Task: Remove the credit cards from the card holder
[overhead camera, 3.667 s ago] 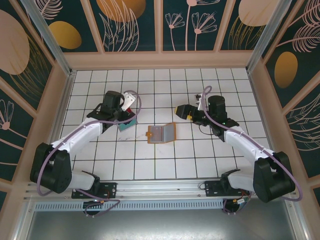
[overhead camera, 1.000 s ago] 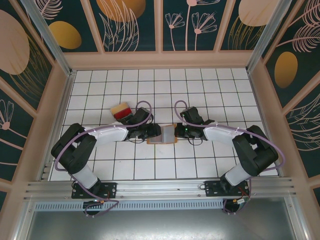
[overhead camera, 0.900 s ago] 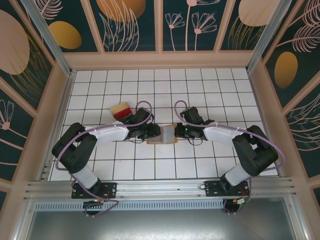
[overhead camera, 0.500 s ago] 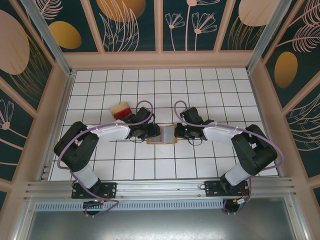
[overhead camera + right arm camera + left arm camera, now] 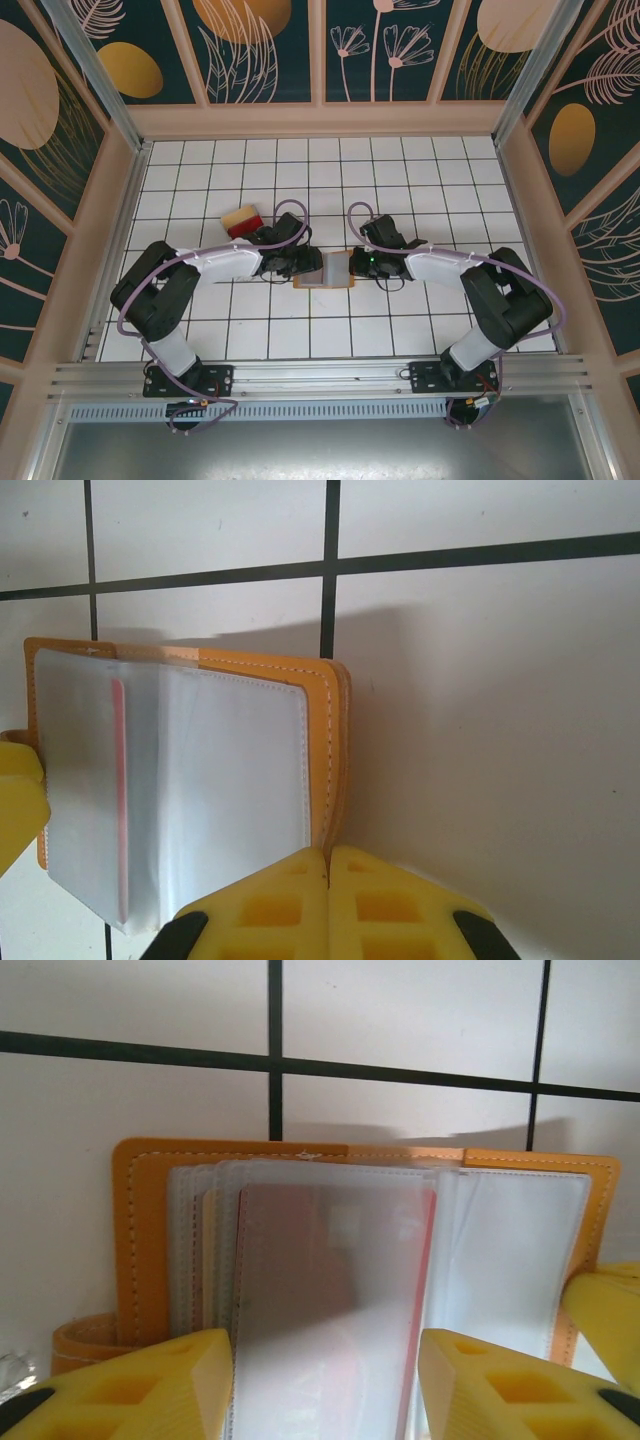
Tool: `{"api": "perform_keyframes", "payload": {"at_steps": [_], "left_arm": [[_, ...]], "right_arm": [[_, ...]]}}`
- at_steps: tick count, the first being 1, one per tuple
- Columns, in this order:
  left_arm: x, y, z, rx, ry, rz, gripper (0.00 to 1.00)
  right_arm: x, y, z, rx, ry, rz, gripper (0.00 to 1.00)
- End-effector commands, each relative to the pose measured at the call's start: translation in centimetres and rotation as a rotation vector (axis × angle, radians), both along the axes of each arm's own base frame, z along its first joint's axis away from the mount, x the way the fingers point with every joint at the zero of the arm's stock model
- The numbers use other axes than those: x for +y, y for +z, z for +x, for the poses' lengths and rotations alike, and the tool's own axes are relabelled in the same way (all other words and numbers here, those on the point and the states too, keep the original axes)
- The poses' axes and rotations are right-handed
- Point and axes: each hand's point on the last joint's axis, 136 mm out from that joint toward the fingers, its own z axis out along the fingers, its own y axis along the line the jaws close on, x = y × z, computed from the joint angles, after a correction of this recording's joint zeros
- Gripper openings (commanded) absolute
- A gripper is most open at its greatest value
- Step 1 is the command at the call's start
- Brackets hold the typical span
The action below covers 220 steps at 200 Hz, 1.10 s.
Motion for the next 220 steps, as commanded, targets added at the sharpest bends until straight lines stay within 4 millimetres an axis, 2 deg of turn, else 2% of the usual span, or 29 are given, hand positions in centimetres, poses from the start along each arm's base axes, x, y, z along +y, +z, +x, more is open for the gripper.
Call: {"api": "perform_keyframes", "payload": {"at_steps": [1,60,116,139,153,157,166,202,220], "left_arm": [[-0.8,-1.6,-1.3,0.056,-0.050,-0.038,0.55],[-1.5,-1.4,-1.5,0.064,-0.079,-0.065,0.53],[-2.4,0.1,-0.9,0.034,-0.107,-0.094,0.53],[-3.8,1.6,-0.7,0.004,-0.145,-0.135,0.53],[-4.5,1.7,-1.2,0.008,-0.179,-0.162,0.52],[-5.4,2.8,-0.7,-0.012,-0.191,-0.187,0.52],[-6.2,3.2,-0.8,-0.012,-0.215,-0.209,0.51],[-8.1,3.2,-1.4,0.006,-0.272,-0.231,0.48],[-8.7,4.0,-1.5,-0.002,-0.292,-0.265,0.48]], "right_arm": [[0.5,-0.5,-0.3,0.014,0.005,0.006,0.00],[0.5,-0.4,-0.2,0.013,0.004,0.004,0.00],[0.6,-0.4,-0.1,0.013,0.007,0.002,0.00],[0.6,-0.4,0.0,0.012,0.007,0.001,0.01],[0.6,-0.5,0.1,0.014,0.005,0.001,0.01],[0.7,-0.5,0.1,0.014,0.006,0.001,0.02],[0.7,-0.5,0.1,0.013,0.007,0.003,0.02],[0.5,-0.6,0.0,0.016,0.000,-0.003,0.03],[0.3,-0.6,0.1,0.016,-0.005,-0.002,0.03]]}}
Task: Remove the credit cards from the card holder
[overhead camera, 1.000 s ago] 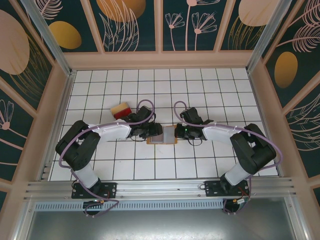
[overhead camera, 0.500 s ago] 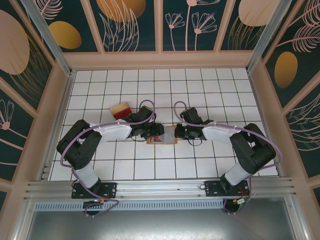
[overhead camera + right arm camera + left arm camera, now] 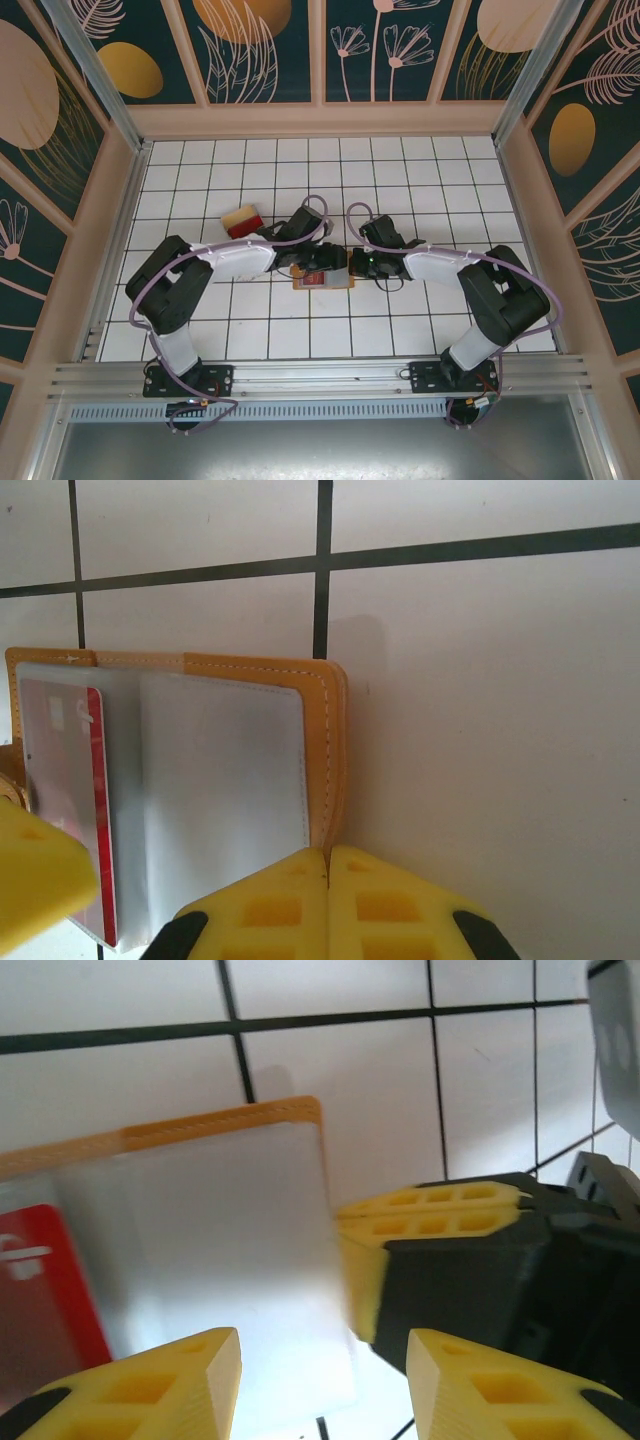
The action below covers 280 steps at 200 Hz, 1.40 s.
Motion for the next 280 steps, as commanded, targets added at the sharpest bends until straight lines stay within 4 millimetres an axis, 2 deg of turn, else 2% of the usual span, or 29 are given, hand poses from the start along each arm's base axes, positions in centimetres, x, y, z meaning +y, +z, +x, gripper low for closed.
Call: {"api": "perform_keyframes", "payload": {"at_steps": [1,17,49,83,86,101,106,129,154,178,219,280], "left_arm": [[-1.4,1.1,-0.3,-0.010,-0.059,-0.055,0.48],[-1.3,1.4,-0.2,-0.022,-0.058,-0.050,0.49],[1.0,0.9,0.4,-0.058,0.000,0.053,0.46],[4.4,-0.3,1.3,-0.058,0.086,0.132,0.38],[4.8,0.5,1.5,-0.075,0.098,0.124,0.38],[6.3,1.0,2.4,-0.090,0.141,0.131,0.35],[7.3,0.0,1.9,-0.074,0.153,0.155,0.33],[9.6,-0.9,2.1,-0.068,0.191,0.190,0.31],[9.5,-1.8,1.4,-0.044,0.166,0.183,0.30],[9.1,-2.4,1.1,-0.028,0.162,0.150,0.30],[8.5,-2.8,0.8,-0.011,0.153,0.113,0.27],[8.8,-4.5,0.2,0.034,0.158,0.133,0.25]], "right_arm": [[0.3,-0.1,0.0,0.007,-0.004,0.001,0.03],[0.2,-0.1,0.1,0.007,-0.006,0.000,0.05],[-0.1,0.5,0.5,-0.005,-0.022,-0.005,0.13],[-0.7,2.3,1.4,-0.049,-0.050,-0.006,0.18],[-0.7,2.5,1.4,-0.053,-0.050,-0.003,0.18],[-0.4,3.5,1.7,-0.068,-0.051,0.012,0.19],[-0.3,3.8,1.8,-0.071,-0.052,0.019,0.19],[0.7,5.3,2.2,-0.093,-0.046,0.057,0.21],[2.8,6.9,2.2,-0.104,-0.004,0.135,0.21],[4.8,7.2,1.8,-0.077,0.040,0.215,0.20],[6.4,6.0,1.0,0.000,0.070,0.299,0.18],[7.2,3.7,0.0,0.087,0.089,0.330,0.17]]}}
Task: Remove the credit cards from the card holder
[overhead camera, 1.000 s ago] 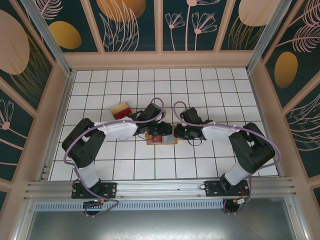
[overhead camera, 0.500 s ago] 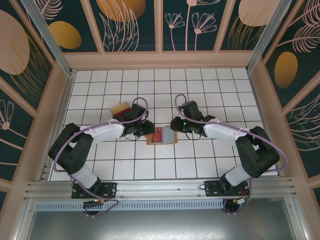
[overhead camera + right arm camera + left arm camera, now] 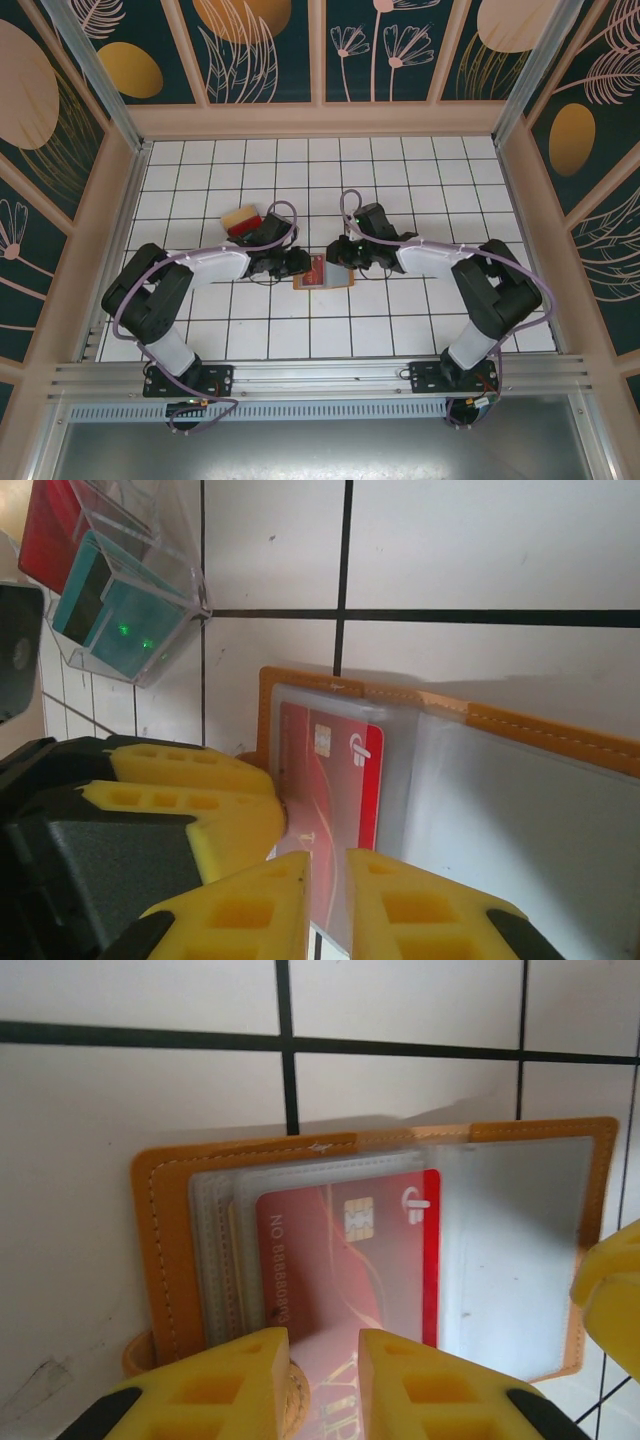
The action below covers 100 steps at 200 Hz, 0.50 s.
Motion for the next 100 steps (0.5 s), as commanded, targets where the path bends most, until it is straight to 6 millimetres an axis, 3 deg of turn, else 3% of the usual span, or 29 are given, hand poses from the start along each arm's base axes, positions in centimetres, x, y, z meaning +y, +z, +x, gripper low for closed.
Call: {"api": "perform_keyframes", "payload": {"at_steps": [1,100], "left_arm": [[0.1,-1.2,-0.6,0.036,0.002,0.007,0.25],[0.3,-1.5,-0.8,0.046,0.005,0.013,0.25]], "right_arm": [[0.9,-0.3,-0.6,0.031,0.024,0.042,0.17],[1.2,-3.1,-1.1,0.110,0.042,0.020,0.17]]}}
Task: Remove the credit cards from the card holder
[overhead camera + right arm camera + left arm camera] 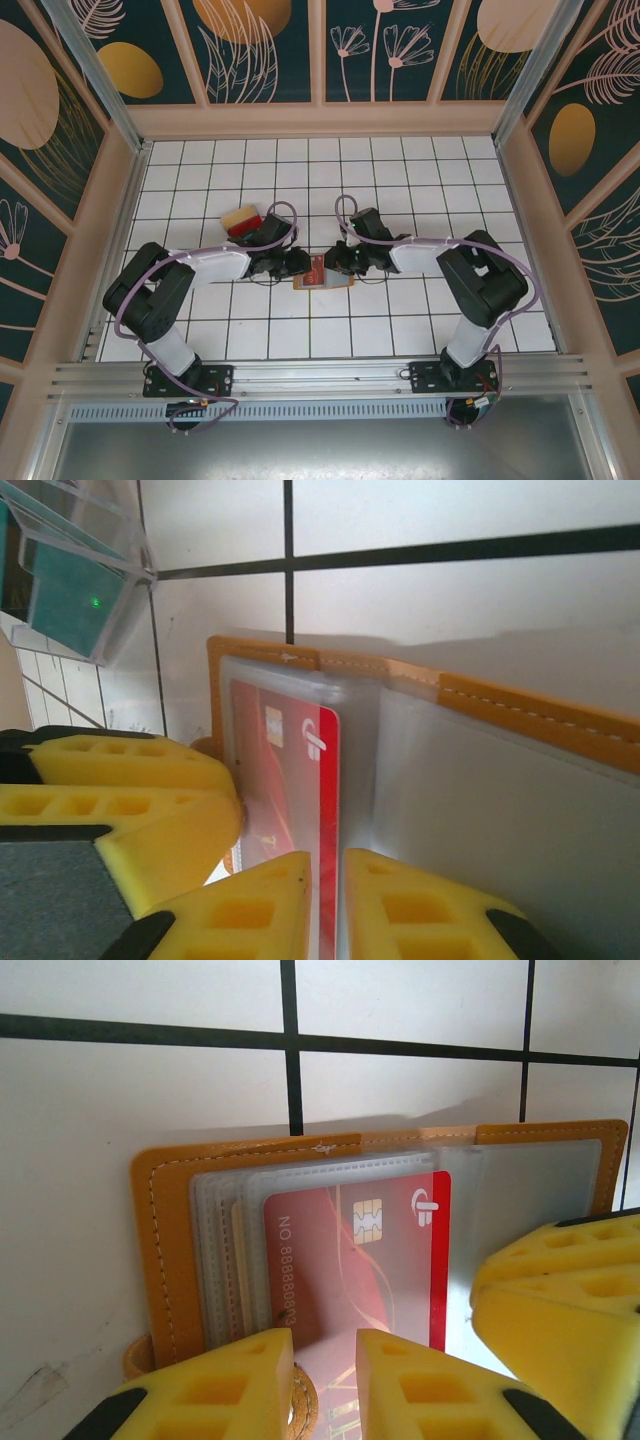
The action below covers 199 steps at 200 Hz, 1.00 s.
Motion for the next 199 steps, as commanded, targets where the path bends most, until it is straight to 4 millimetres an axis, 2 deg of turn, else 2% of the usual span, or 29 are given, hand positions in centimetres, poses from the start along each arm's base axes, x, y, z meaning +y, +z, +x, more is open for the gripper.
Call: {"api": "perform_keyframes", "payload": {"at_steps": [1,99,120,140,147,149,154,199], "left_arm": [[0.4,-1.4,-0.9,0.044,0.001,0.021,0.25],[0.1,-1.1,-0.8,0.048,0.001,0.004,0.25],[0.0,-1.1,-0.8,0.048,0.001,0.003,0.25],[0.0,-1.0,-0.7,0.048,0.003,0.008,0.25],[0.2,-1.1,-0.7,0.050,0.006,0.016,0.24],[0.3,-1.8,-0.8,0.066,0.006,0.031,0.24],[0.4,-2.1,-0.9,0.073,0.005,0.042,0.22],[1.5,-2.9,-1.0,0.083,0.015,0.119,0.15]], "right_arm": [[0.7,-0.3,-0.3,0.021,0.017,0.025,0.17],[1.4,-0.6,-0.3,0.033,0.044,0.039,0.16],[1.6,-0.5,-0.3,0.031,0.053,0.044,0.13],[1.6,-0.4,-0.2,0.028,0.052,0.039,0.02],[1.5,-0.5,-0.2,0.029,0.049,0.033,0.00],[1.4,-0.5,-0.2,0.029,0.047,0.031,0.00],[1.4,-0.5,-0.2,0.027,0.046,0.027,0.00],[-0.2,-0.6,-0.2,0.025,0.014,0.004,0.00]]}}
